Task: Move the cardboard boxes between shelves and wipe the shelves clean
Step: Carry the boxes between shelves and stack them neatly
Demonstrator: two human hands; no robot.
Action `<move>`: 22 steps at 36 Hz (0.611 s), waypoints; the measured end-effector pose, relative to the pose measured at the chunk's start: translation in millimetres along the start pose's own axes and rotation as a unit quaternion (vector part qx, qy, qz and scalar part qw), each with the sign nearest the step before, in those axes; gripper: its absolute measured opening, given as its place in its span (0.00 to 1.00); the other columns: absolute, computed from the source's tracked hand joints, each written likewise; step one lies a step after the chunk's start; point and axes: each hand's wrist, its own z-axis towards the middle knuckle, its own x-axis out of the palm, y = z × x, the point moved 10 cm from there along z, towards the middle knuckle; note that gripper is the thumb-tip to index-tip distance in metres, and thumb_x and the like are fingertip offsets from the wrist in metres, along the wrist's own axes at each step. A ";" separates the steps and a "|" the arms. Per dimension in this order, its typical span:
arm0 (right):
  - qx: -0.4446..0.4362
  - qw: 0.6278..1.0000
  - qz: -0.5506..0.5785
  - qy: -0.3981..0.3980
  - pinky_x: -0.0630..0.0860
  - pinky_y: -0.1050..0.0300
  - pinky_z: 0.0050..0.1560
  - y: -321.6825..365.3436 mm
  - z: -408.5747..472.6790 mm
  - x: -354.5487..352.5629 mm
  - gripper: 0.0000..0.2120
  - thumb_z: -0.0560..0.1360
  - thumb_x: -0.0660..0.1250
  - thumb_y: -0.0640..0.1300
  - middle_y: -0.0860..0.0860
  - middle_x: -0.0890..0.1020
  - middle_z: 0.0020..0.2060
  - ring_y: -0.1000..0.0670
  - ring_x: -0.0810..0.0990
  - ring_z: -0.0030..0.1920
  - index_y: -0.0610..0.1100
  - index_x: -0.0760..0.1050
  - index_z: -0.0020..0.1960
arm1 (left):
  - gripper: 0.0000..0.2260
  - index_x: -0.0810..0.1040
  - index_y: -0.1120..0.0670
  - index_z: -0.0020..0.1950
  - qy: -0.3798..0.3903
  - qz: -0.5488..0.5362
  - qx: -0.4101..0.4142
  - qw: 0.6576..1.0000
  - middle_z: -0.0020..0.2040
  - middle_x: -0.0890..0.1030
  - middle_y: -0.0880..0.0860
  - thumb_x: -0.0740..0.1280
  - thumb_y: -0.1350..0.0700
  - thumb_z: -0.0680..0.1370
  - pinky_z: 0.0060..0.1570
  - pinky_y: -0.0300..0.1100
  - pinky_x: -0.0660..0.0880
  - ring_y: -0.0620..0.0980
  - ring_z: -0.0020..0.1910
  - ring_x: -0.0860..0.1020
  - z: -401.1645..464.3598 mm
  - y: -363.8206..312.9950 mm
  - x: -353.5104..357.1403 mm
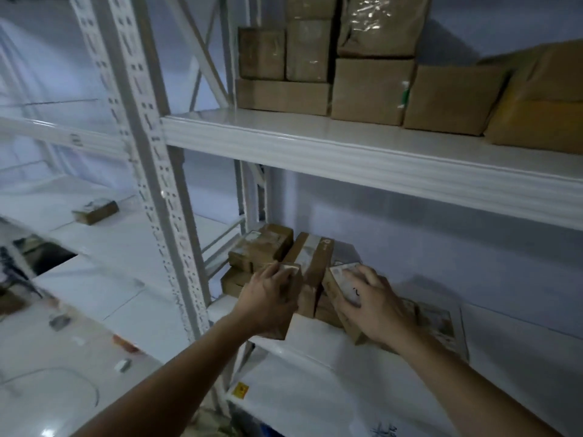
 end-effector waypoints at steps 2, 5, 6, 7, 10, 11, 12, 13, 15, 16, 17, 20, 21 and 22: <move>-0.025 1.000 0.015 0.011 0.70 0.51 0.66 53.0 -3.0 11.1 0.34 0.75 0.61 0.70 0.59 0.62 0.75 0.48 0.67 0.72 0.59 0.64 0.77 | 0.22 0.73 0.40 0.66 -0.019 0.016 -0.013 1.000 0.64 0.74 0.46 0.62 0.35 0.74 0.58 0.55 0.78 0.53 0.63 0.75 -26.8 33.5 -25.8; -0.071 0.996 0.050 0.034 0.67 0.59 0.62 133.1 -11.3 34.5 0.31 0.78 0.63 0.64 0.60 0.62 0.74 0.52 0.68 0.70 0.55 0.65 0.78 | 0.24 0.73 0.40 0.67 -0.029 0.037 -0.024 0.999 0.66 0.74 0.46 0.63 0.36 0.73 0.59 0.53 0.77 0.52 0.63 0.75 -70.7 76.8 -63.8; -0.078 0.994 0.057 0.045 0.65 0.60 0.63 155.9 -14.0 45.2 0.30 0.79 0.64 0.62 0.59 0.61 0.75 0.52 0.67 0.71 0.53 0.65 0.78 | 0.24 0.73 0.41 0.68 -0.032 0.042 -0.027 0.998 0.66 0.73 0.44 0.63 0.36 0.73 0.61 0.52 0.77 0.50 0.64 0.74 -86.4 89.6 -77.7; -0.089 0.993 0.057 0.054 0.64 0.61 0.64 179.4 -16.7 55.9 0.30 0.80 0.64 0.61 0.58 0.60 0.76 0.52 0.67 0.72 0.53 0.65 0.79 | 0.23 0.73 0.41 0.67 -0.040 0.042 -0.028 0.998 0.65 0.73 0.43 0.62 0.36 0.74 0.61 0.51 0.77 0.49 0.64 0.74 -101.8 103.3 -90.8; -0.116 0.986 0.078 0.088 0.64 0.58 0.71 242.1 -23.2 93.6 0.34 0.77 0.63 0.66 0.56 0.59 0.78 0.49 0.64 0.76 0.53 0.65 0.79 | 0.16 0.74 0.39 0.62 -0.062 0.051 -0.050 0.995 0.58 0.72 0.41 0.62 0.37 0.77 0.56 0.49 0.78 0.47 0.59 0.74 -147.7 149.5 -128.2; -0.125 0.984 0.081 0.094 0.65 0.55 0.72 260.8 -24.6 105.5 0.38 0.75 0.61 0.71 0.57 0.59 0.78 0.49 0.65 0.76 0.54 0.65 0.79 | 0.15 0.73 0.39 0.62 -0.068 0.059 -0.062 0.994 0.57 0.71 0.40 0.63 0.37 0.77 0.55 0.49 0.78 0.47 0.58 0.74 -162.4 166.2 -139.1; -0.133 0.983 0.079 0.096 0.67 0.52 0.72 279.1 -25.8 116.8 0.41 0.73 0.58 0.76 0.59 0.58 0.78 0.49 0.66 0.75 0.55 0.64 0.79 | 0.16 0.73 0.39 0.62 -0.072 0.065 -0.077 0.992 0.57 0.71 0.40 0.63 0.37 0.76 0.55 0.50 0.78 0.47 0.58 0.74 -177.6 183.9 -149.8; -0.139 0.982 0.075 0.103 0.69 0.50 0.71 296.8 -27.1 128.0 0.41 0.72 0.57 0.76 0.60 0.57 0.79 0.49 0.66 0.75 0.57 0.63 0.79 | 0.18 0.73 0.40 0.63 -0.073 0.071 -0.092 0.991 0.59 0.71 0.41 0.63 0.37 0.75 0.57 0.50 0.77 0.47 0.60 0.73 -191.8 201.1 -159.8; -0.157 0.977 0.073 0.123 0.70 0.51 0.70 333.9 -31.8 147.0 0.38 0.73 0.59 0.72 0.62 0.54 0.80 0.51 0.66 0.76 0.59 0.61 0.80 | 0.22 0.72 0.40 0.66 -0.069 0.075 -0.133 0.986 0.64 0.71 0.42 0.62 0.37 0.73 0.60 0.51 0.76 0.48 0.63 0.72 -219.7 233.3 -178.9; -0.168 0.975 0.071 0.130 0.69 0.52 0.70 352.5 -33.3 155.7 0.37 0.74 0.59 0.70 0.62 0.54 0.80 0.52 0.65 0.76 0.59 0.60 0.80 | 0.23 0.72 0.40 0.66 -0.070 0.075 -0.151 0.983 0.65 0.71 0.42 0.61 0.37 0.72 0.61 0.51 0.75 0.49 0.64 0.71 -233.0 248.3 -188.4; -0.178 0.972 0.068 0.137 0.69 0.52 0.71 371.1 -35.2 162.7 0.36 0.75 0.60 0.69 0.62 0.54 0.80 0.52 0.63 0.76 0.59 0.60 0.80 | 0.23 0.72 0.40 0.66 -0.074 0.077 -0.162 0.981 0.65 0.71 0.42 0.61 0.37 0.72 0.60 0.51 0.75 0.49 0.64 0.72 -244.7 261.5 -197.7; -0.199 0.967 0.055 0.149 0.67 0.52 0.72 419.9 -33.3 186.3 0.34 0.76 0.60 0.67 0.61 0.56 0.79 0.53 0.59 0.77 0.60 0.60 0.80 | 0.23 0.72 0.42 0.67 -0.083 0.091 -0.187 0.975 0.63 0.71 0.43 0.63 0.39 0.73 0.58 0.47 0.75 0.48 0.63 0.72 -272.4 297.4 -223.4; -0.204 0.966 0.054 0.150 0.67 0.52 0.72 433.7 -30.6 193.0 0.35 0.75 0.59 0.68 0.61 0.57 0.79 0.53 0.59 0.77 0.60 0.60 0.80 | 0.23 0.73 0.43 0.67 -0.085 0.093 -0.196 0.972 0.62 0.71 0.43 0.64 0.40 0.73 0.58 0.47 0.75 0.48 0.62 0.72 -279.1 308.7 -230.8; -0.208 0.965 0.053 0.152 0.68 0.51 0.72 447.0 -27.1 200.0 0.35 0.74 0.59 0.69 0.61 0.58 0.78 0.53 0.60 0.76 0.60 0.60 0.79 | 0.22 0.73 0.43 0.66 -0.088 0.093 -0.207 0.970 0.62 0.71 0.43 0.64 0.40 0.73 0.57 0.47 0.75 0.48 0.62 0.72 -285.5 320.4 -237.8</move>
